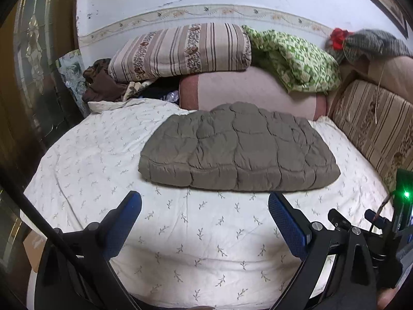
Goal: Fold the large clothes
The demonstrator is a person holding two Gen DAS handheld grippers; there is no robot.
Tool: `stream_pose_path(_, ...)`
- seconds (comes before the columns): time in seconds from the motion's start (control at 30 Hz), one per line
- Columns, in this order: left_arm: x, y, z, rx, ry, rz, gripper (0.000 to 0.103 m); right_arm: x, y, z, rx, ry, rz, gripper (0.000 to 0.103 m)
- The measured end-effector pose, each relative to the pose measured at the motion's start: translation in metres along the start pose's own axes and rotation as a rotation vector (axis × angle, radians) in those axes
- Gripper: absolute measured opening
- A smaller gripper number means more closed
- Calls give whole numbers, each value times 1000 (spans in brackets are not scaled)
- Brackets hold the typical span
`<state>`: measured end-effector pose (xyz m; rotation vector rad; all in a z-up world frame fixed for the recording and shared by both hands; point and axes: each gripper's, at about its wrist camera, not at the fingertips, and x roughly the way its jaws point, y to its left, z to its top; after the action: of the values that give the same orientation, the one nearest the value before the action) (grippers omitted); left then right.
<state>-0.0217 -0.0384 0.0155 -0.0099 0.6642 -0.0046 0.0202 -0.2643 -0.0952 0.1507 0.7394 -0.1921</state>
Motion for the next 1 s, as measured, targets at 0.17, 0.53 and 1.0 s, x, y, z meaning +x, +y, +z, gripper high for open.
stream_pose_path(0.17, 13, -10, -8, 34, 56, -3, 98, 6, 1, -3, -3, 18, -19, 100)
stream_pose_path(0.53, 38, -5, -16, 20, 159, 5, 98, 13, 11, -7, -51, 39, -62, 100)
stream_pose_path(1.0, 53, 7, -21, -7, 212, 4, 98, 17, 31, -10, -121, 49, -83, 100)
